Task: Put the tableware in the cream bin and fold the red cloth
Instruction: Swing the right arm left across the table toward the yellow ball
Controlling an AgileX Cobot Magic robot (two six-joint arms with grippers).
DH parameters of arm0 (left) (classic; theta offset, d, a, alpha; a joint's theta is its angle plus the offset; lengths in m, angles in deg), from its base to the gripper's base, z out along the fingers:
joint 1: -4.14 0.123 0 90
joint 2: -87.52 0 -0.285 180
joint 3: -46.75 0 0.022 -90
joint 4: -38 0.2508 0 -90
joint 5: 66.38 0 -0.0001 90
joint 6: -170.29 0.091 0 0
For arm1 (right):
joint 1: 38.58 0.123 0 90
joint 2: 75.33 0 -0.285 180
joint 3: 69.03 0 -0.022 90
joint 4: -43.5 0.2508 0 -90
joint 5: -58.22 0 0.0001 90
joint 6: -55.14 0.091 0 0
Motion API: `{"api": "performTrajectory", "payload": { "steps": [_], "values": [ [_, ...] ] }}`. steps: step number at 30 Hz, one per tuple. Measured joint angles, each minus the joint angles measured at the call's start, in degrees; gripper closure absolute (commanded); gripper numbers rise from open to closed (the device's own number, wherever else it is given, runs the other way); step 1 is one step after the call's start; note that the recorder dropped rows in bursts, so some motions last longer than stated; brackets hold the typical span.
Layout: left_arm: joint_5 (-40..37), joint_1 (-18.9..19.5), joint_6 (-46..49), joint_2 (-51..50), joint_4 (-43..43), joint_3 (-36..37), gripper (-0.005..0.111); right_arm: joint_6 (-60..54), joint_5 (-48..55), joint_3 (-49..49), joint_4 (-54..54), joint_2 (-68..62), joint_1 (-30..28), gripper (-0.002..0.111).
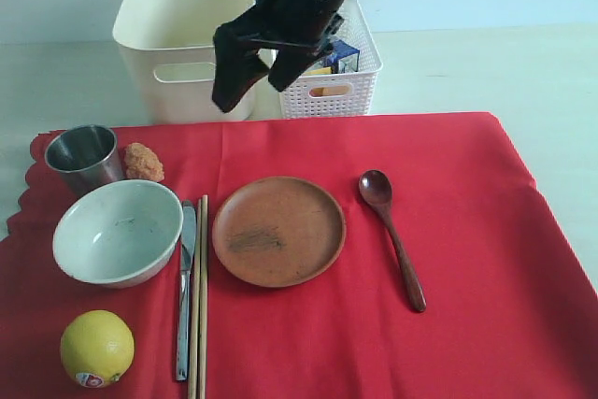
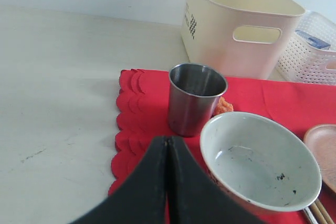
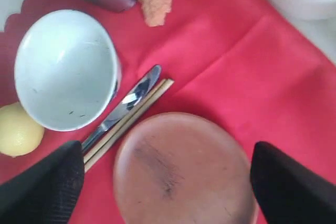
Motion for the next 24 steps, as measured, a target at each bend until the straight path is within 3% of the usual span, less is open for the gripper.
{"api": "performTrajectory", "payload": {
  "steps": [17, 24],
  "values": [
    [0.0, 0.0, 0.0, 0.0, 0.0, 0.0, 0.107, 0.4, -2.0, 0.1, -4.9, 0.0, 16.1, 0.028],
    [0.0, 0.0, 0.0, 0.0, 0.0, 0.0, 0.107, 5.1, -1.7, 2.5, -12.1, 0.0, 25.1, 0.03]
  ]
}}
